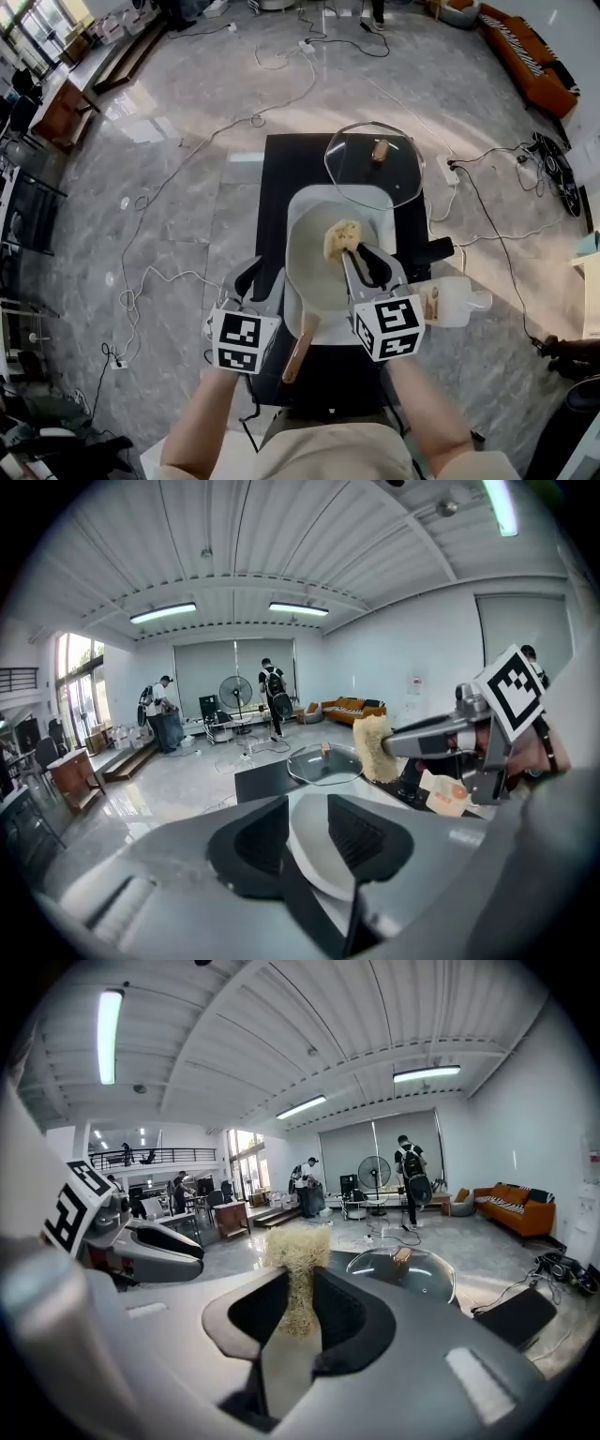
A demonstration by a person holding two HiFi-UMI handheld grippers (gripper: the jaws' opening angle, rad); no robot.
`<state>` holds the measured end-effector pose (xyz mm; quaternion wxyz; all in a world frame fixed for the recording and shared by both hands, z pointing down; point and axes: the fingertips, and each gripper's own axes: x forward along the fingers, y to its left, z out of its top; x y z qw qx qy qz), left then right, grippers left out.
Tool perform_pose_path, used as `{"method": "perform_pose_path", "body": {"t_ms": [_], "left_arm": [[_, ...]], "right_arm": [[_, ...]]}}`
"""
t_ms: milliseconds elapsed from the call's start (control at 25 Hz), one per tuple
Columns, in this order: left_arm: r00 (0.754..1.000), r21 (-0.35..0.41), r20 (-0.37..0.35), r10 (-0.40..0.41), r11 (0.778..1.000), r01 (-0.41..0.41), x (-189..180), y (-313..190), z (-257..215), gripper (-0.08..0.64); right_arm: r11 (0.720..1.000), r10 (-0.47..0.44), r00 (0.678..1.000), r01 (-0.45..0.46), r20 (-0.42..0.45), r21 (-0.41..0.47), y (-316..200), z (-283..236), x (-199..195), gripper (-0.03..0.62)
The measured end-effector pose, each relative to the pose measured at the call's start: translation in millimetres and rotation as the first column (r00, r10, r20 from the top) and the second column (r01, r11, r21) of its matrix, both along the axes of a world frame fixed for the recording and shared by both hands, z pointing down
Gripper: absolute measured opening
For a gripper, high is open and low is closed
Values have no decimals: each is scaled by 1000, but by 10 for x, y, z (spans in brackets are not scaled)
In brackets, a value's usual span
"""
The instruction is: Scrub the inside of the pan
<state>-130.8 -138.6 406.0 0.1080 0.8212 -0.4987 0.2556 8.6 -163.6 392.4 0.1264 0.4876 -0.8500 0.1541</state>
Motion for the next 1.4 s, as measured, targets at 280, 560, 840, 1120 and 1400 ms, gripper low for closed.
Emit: {"method": "perform_pose_path", "body": {"t_ms": [280, 560, 840, 1120, 1400], "left_arm": [[999, -117, -44, -13, 993, 8, 32, -218, 534, 141], [1000, -209, -12, 16, 978, -18, 23, -287, 1084, 141], [998, -275, -59, 16, 961, -32, 64, -288, 1378, 140], [997, -301, -78, 13, 953, -36, 54, -316, 1529, 139], [996, -291, -91, 20, 956, -46, 90, -317, 1530, 101]], "right_arm": [[998, -7, 999, 5, -33, -58, -242, 571, -270, 86], [991, -64, 994, 53, -88, -124, -397, 1275, -569, 86], [977, -137, 983, 114, -119, -180, -526, 1950, -752, 86], [968, -187, 970, 155, -156, -195, -692, 2284, -927, 86], [985, -146, 950, 113, -275, -130, -944, 2421, -750, 80]]}}
